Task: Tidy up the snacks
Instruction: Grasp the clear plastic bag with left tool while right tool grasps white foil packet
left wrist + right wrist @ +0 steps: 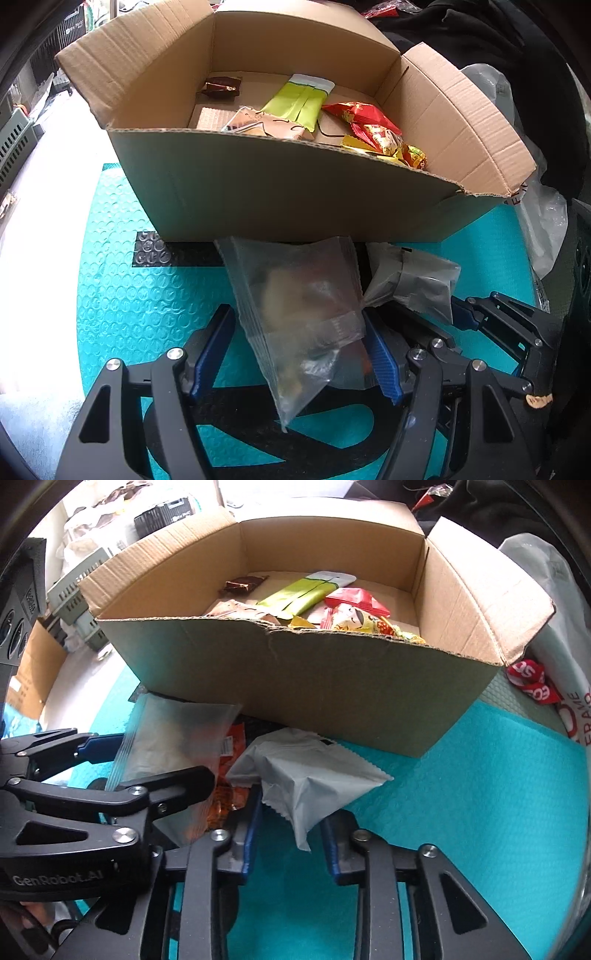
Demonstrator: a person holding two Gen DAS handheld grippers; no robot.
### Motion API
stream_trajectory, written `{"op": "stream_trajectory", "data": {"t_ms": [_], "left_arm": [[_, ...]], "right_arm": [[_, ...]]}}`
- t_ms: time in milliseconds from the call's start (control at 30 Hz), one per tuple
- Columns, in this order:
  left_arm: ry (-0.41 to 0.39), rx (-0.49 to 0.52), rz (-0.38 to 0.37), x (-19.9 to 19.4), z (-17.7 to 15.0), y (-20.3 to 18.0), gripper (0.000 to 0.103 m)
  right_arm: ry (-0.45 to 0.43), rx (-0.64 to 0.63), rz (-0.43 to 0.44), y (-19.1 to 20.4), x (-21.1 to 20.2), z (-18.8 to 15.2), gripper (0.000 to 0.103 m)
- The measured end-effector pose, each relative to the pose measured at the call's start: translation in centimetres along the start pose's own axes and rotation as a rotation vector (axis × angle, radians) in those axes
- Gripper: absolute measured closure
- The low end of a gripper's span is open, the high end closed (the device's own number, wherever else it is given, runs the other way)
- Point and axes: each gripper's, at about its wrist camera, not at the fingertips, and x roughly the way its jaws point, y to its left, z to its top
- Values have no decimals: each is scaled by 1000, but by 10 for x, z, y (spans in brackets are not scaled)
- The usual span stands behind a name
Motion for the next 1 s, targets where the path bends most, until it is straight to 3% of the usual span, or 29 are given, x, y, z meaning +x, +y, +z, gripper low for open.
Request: {"op": "stream_trajectory", "data": {"t_ms": [33, 67, 200, 367, 700, 767, 900, 1000], "left_arm": [[-3, 3, 18, 0, 0, 0, 51], [-3, 6, 30, 0, 0, 0, 56], [12, -5, 19, -4, -3, 7, 66], [34, -26, 9, -17, -23, 14, 67], [55, 40, -4, -35, -68, -5, 67], [57, 45, -5, -35, -74, -6, 67], [47, 57, -3, -37, -80, -6, 67], [35, 81, 9, -37, -86, -5, 67]], "right_arm": [[-3, 6, 0, 0, -1, -1, 77], [-6, 14, -3, 0, -2, -2, 77], [-14, 60, 1, -2, -11, -13, 77], [-6, 119, 3, -7, -20, -33, 77], [23, 171, 29, -1, -41, -77, 74], [30, 173, 14, 1, -45, -80, 67], [11, 207, -27, -4, -57, -89, 31], [10, 194, -61, -6, -65, -92, 30]]}}
